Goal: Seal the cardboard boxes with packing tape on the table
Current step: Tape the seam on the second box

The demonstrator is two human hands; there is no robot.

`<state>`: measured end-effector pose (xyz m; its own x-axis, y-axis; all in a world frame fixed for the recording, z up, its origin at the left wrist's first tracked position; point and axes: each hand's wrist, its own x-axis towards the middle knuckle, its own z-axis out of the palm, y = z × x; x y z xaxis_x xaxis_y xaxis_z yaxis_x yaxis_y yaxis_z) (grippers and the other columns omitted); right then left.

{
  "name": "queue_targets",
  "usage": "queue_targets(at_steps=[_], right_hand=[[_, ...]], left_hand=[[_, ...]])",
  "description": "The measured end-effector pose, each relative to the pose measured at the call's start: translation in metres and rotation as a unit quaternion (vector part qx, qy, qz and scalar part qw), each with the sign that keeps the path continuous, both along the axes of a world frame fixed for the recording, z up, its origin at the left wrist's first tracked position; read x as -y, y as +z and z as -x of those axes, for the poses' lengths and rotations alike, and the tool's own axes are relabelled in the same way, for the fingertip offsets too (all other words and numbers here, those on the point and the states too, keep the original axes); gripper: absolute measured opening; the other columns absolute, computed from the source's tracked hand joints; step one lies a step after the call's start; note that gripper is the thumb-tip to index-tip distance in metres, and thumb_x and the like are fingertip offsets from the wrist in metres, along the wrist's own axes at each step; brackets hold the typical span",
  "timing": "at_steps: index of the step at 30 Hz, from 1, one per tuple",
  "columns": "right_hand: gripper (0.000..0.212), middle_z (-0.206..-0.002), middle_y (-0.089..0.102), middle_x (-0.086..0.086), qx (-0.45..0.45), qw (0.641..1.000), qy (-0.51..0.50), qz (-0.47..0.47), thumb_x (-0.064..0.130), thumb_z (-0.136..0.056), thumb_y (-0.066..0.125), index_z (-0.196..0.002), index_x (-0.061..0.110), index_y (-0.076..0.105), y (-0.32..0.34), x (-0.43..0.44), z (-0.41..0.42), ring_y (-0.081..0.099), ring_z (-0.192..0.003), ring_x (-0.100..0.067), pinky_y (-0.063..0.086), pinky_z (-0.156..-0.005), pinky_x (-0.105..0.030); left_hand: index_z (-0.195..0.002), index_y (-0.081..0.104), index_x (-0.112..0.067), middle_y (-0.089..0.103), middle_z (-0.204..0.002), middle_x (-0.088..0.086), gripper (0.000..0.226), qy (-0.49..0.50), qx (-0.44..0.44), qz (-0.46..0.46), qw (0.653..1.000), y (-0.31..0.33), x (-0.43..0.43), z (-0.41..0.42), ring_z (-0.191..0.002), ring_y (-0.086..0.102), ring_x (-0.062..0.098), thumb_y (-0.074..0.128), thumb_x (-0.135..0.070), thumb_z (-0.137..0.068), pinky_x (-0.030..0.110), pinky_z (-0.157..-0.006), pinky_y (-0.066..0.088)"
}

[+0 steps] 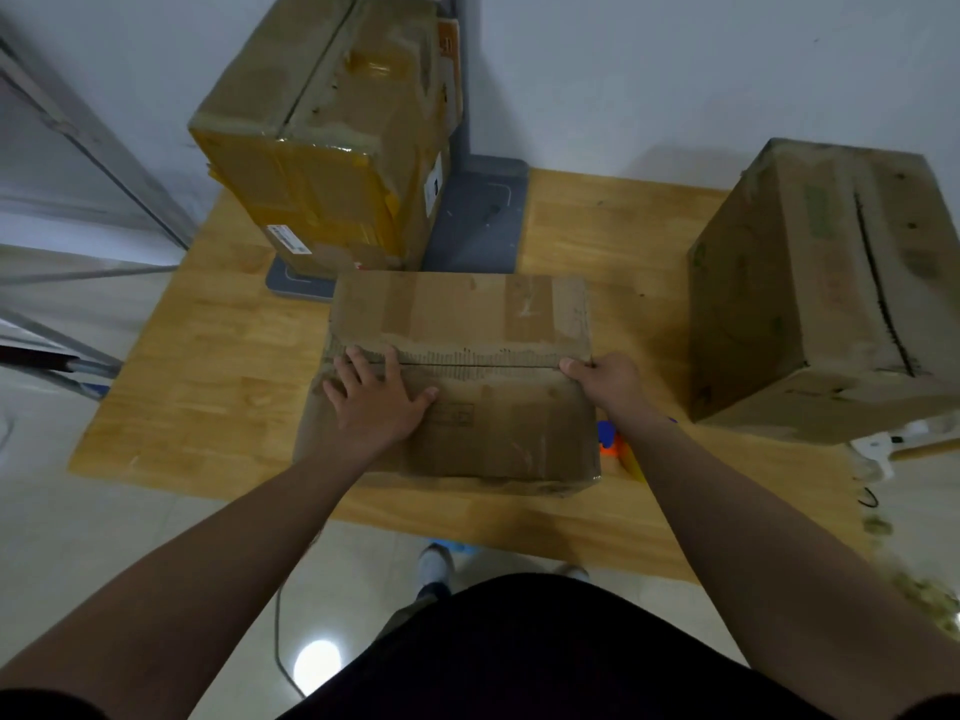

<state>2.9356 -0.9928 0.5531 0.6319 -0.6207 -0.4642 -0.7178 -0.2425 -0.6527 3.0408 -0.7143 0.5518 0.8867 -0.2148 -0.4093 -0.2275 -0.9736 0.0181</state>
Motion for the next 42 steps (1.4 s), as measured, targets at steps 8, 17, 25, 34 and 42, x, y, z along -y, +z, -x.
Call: queue_targets(at_steps=[8, 17, 25, 34, 42], right_hand=[[0.025, -0.088, 0.072, -0.012, 0.011, 0.984, 0.061, 0.166, 0.016, -0.094, 0.052, -0.098, 0.012, 0.076, 0.01, -0.008, 0.012, 0.065, -0.081, -0.03, 0.049, -0.064, -0.035], [0.059, -0.167, 0.019, -0.001, 0.006, 0.864, 0.428, 0.265, 0.047, -0.108, 0.014, -0.157, 0.017, 0.029, 0.026, -0.107, -0.012, 0.009, -0.155, -0.023, 0.006, -0.124, -0.051], [0.064, -0.168, 0.001, 0.016, -0.09, 0.889, 0.377, 0.244, 0.059, -0.103, 0.006, -0.161, 0.031, 0.011, 0.012, -0.115, -0.007, -0.007, -0.154, -0.01, -0.011, -0.119, -0.061], [0.068, -0.169, -0.001, 0.007, -0.148, 0.914, 0.273, 0.261, 0.057, -0.104, 0.005, -0.161, 0.023, 0.011, 0.015, -0.117, -0.001, -0.005, -0.156, -0.022, -0.002, -0.122, -0.057], [0.061, -0.169, 0.0, 0.011, -0.097, 0.903, 0.37, 0.194, 0.054, -0.106, 0.008, -0.161, 0.028, 0.016, 0.011, -0.191, -0.052, -0.011, -0.155, -0.027, -0.005, -0.124, -0.051]], left_hand=[[-0.164, 0.002, -0.032, -0.012, -0.172, 0.007, 0.073, -0.061, -0.019, 0.038, 0.997, 0.004, -0.031, -0.009, -0.157, -0.01, 0.034, 0.025, -0.066, -0.103, 0.062, -0.123, 0.003], [-0.165, 0.006, -0.029, -0.006, -0.172, -0.01, 0.058, -0.244, -0.091, 0.074, 0.963, 0.019, -0.005, -0.016, -0.158, -0.007, 0.026, 0.024, -0.043, -0.111, 0.059, -0.125, 0.003], [-0.165, -0.002, -0.026, -0.013, -0.171, -0.012, 0.069, -0.246, -0.095, 0.064, 0.962, 0.007, -0.025, -0.022, -0.157, -0.014, 0.018, 0.02, -0.057, -0.107, 0.058, -0.125, 0.0], [-0.165, -0.001, -0.018, -0.015, -0.171, -0.004, 0.075, -0.215, -0.042, 0.032, 0.975, 0.007, -0.093, -0.049, -0.157, -0.013, 0.015, 0.017, -0.061, -0.106, 0.056, -0.125, -0.001], [-0.165, 0.009, -0.026, -0.01, -0.171, -0.01, 0.064, -0.227, -0.081, 0.096, 0.966, 0.002, -0.079, -0.053, -0.157, -0.015, 0.025, 0.024, -0.053, -0.109, 0.054, -0.125, 0.004]])
